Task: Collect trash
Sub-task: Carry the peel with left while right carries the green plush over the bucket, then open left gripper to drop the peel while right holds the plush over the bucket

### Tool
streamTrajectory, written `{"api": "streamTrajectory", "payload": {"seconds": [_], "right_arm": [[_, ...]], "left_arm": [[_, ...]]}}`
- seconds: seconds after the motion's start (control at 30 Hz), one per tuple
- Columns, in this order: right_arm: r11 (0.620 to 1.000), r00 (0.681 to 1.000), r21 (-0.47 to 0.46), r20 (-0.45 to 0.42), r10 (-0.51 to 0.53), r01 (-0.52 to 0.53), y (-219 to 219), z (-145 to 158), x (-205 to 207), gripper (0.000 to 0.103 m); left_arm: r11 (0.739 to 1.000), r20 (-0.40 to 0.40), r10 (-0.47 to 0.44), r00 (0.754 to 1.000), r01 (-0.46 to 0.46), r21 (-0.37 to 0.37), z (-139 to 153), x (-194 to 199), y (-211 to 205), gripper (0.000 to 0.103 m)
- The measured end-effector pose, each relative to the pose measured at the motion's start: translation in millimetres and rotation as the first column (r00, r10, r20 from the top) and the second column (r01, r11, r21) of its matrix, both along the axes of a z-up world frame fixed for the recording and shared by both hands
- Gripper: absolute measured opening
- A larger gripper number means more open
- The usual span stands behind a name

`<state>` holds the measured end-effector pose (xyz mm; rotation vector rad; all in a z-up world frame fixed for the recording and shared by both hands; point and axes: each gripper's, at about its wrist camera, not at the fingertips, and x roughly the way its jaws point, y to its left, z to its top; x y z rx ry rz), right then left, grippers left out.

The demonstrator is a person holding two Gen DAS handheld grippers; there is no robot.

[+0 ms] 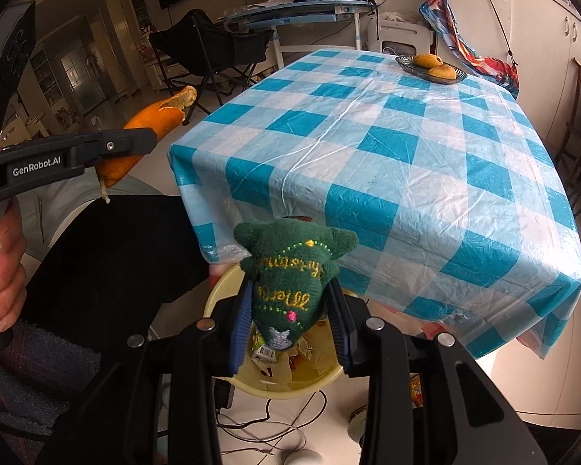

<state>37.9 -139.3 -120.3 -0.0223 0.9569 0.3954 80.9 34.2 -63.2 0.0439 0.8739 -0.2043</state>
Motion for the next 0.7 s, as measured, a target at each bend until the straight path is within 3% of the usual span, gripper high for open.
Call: {"api": "streamTrajectory", "payload": {"seconds": [0.7], "right_arm": [[1.0, 1.0, -0.018, 0.0, -0.015, 0.015, 3.0, 0.2, -5.3, 0.036]], "left_arm": [[1.0, -0.043, -0.002, 0.999, 0.002, -0.012, -16.0, -10.9, 8.9, 0.017]]}}
